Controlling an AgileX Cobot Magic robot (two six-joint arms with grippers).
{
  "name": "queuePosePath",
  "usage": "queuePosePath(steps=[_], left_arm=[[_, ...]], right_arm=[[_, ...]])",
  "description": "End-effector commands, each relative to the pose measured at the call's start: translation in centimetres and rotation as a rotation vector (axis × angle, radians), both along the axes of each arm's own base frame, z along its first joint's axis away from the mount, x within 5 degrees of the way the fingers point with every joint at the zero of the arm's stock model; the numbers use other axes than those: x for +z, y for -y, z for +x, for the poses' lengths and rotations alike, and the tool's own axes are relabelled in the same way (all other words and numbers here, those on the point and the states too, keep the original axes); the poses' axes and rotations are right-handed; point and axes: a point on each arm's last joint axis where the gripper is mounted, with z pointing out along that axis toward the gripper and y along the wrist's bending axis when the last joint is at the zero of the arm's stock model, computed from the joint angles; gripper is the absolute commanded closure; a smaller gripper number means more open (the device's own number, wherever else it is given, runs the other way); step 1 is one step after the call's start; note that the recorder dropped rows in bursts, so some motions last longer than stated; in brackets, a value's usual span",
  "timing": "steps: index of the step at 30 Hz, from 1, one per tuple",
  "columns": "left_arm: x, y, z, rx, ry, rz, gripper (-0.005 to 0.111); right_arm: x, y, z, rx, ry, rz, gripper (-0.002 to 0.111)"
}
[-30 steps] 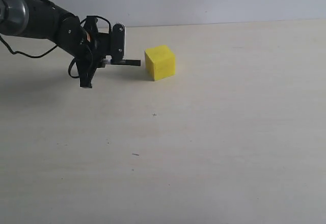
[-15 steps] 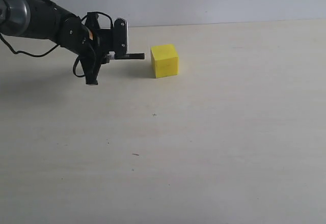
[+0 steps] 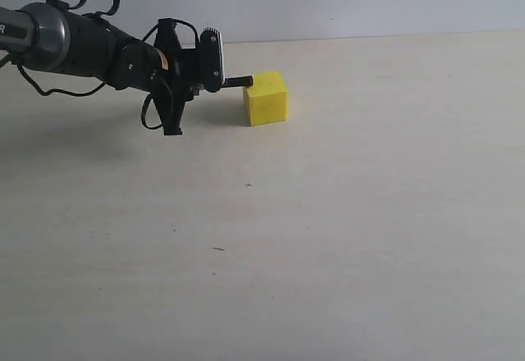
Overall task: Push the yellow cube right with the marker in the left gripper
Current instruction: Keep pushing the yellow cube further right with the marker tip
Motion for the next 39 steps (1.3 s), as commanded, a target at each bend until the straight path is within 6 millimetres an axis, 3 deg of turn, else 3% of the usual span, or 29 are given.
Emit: queuePosePath(steps=[1, 5, 8, 13, 22, 39], left_arm=[[1.5, -1.6, 0.6, 0.118, -0.011, -0.078, 0.107], [2.2, -2.7, 0.8, 0.172, -0.025, -0.095, 0.107], [1.3, -2.9, 0.4, 0.138, -0.075, 0.003, 0.107], [-0.4, -2.0, 0.0, 0.099, -0.106, 0.043, 0.107], [-0.9, 0.7, 0.8, 0.058, -0.032, -0.034, 0.107], [-0.4, -1.5, 0.2, 0.154, -0.222, 0.162, 0.107]], right_arm=[[-0.1, 0.0, 0.0, 0.003, 0.007, -0.003, 0.108], [-0.1, 0.0, 0.0, 0.003, 0.007, -0.003, 0.108], [-0.1, 0.0, 0.0, 0.003, 0.007, -0.003, 0.108], [-0.1, 0.0, 0.0, 0.003, 0.007, -0.003, 0.108], [-0.1, 0.0, 0.0, 0.003, 0.007, -0.003, 0.108], [-0.1, 0.0, 0.0, 0.003, 0.007, -0.003, 0.108]])
